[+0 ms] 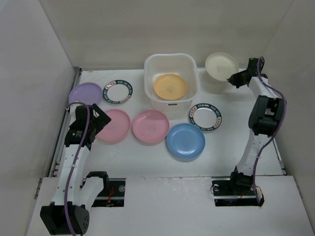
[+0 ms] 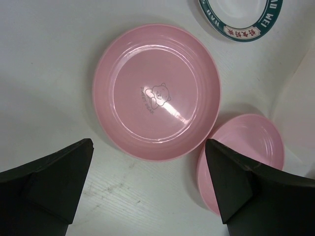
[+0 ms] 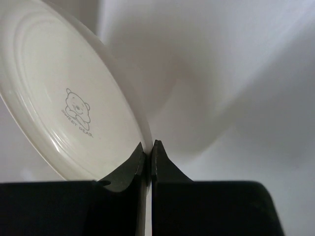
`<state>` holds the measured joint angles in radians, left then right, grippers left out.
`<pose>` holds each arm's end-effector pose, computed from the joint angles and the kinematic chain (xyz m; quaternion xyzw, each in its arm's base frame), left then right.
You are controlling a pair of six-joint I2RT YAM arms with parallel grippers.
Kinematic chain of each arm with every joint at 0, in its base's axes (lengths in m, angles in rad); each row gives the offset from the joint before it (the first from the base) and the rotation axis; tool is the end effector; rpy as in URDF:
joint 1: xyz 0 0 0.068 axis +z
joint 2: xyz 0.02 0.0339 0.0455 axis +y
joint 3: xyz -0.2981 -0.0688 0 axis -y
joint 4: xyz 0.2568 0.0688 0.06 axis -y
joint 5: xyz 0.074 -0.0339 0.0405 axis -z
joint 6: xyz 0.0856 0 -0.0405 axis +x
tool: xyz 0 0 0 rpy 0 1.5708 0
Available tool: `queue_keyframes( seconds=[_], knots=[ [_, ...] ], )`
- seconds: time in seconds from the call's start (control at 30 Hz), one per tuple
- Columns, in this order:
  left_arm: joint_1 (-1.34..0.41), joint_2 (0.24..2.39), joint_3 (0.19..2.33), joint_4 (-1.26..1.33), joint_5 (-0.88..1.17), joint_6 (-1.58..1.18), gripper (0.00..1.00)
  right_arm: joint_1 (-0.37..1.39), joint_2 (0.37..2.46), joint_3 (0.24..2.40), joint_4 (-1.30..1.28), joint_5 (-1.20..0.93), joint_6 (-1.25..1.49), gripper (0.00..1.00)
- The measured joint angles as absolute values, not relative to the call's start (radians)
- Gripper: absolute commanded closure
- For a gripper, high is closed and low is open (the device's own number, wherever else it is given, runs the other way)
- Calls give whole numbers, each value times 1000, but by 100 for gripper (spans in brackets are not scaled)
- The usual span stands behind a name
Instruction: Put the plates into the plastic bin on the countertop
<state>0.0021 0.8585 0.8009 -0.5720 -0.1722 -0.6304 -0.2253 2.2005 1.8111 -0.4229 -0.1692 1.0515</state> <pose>0.2129 0.0151 0.2910 -0.3132 0.8318 -0.0667 0.4533 0.5538 -0.1121 0.1975 0.5265 0.7620 0.2200 0.3064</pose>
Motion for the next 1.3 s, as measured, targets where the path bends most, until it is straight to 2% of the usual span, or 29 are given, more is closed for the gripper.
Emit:
queue_keyframes(
  seconds=[0.2, 0.33, 0.43, 0.6, 1.03, 1.3],
  knots=[
    [7, 806, 792, -572, -189, -625, 0, -80, 1950, 1843, -352, -181, 969, 100],
    [22, 771, 769, -574, -192, -625, 0, 71, 1914, 1990, -382, -185, 858, 100],
    [29, 753, 751, -575, -191, -625, 0, 189, 1939, 2098, -450, -175, 764, 100],
    [33, 719, 742, -583, -178, -625, 0, 313, 1997, 2122, -561, -113, 659, 100],
    [28, 677, 719, -598, -166, -622, 0, 354, 2178, 2146, -711, 153, 528, 98],
    [28, 646, 719, -610, -165, -622, 0, 386, 2291, 2226, -751, 249, 485, 90]
  ],
)
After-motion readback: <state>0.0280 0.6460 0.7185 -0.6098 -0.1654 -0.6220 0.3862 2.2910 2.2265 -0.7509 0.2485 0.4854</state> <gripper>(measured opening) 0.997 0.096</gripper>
